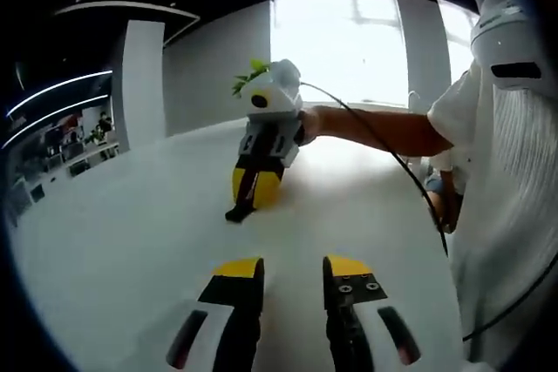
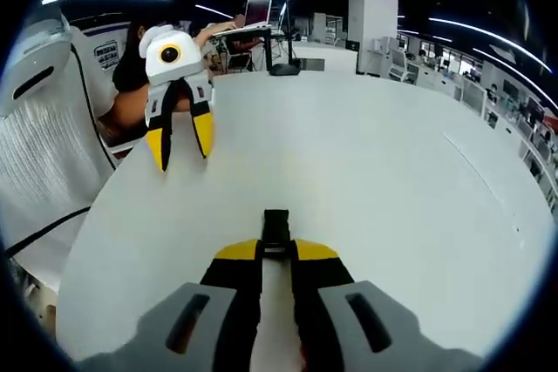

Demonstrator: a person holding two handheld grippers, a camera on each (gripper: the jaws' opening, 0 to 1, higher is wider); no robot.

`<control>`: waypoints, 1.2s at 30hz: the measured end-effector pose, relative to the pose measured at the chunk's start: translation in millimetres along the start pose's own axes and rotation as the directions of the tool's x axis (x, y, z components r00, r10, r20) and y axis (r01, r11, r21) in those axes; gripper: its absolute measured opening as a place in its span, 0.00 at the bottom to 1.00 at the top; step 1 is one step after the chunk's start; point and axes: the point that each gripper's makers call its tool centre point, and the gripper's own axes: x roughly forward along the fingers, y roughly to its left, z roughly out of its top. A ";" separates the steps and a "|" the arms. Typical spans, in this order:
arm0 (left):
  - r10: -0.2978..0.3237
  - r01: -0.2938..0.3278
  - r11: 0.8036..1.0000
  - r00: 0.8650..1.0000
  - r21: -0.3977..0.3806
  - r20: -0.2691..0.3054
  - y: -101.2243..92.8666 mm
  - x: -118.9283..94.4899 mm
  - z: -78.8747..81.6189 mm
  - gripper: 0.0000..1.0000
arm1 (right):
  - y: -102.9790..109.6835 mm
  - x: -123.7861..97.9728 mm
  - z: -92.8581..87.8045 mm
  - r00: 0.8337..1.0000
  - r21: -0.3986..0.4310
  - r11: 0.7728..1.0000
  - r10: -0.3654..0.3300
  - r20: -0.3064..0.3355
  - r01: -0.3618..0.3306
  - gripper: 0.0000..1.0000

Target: Snap the two parts of the plastic buckle together until the buckle closes and remains connected.

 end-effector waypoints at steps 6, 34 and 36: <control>0.019 -0.019 1.000 1.000 -0.010 0.013 3.4 0.2 3.3 0.27 | -3.2 1.9 2.1 1.000 -0.003 1.000 -0.001 0.009 0.001 0.12; 0.067 -0.066 0.997 0.997 -0.035 0.025 10.2 -14.5 0.2 0.27 | -28.8 8.0 5.1 1.000 -0.011 1.000 -0.006 0.000 0.006 0.12; 0.071 -0.070 0.997 0.997 -0.037 0.030 10.6 -15.4 1.0 0.27 | -33.4 9.1 5.9 1.000 -0.011 1.000 -0.006 -0.001 0.006 0.12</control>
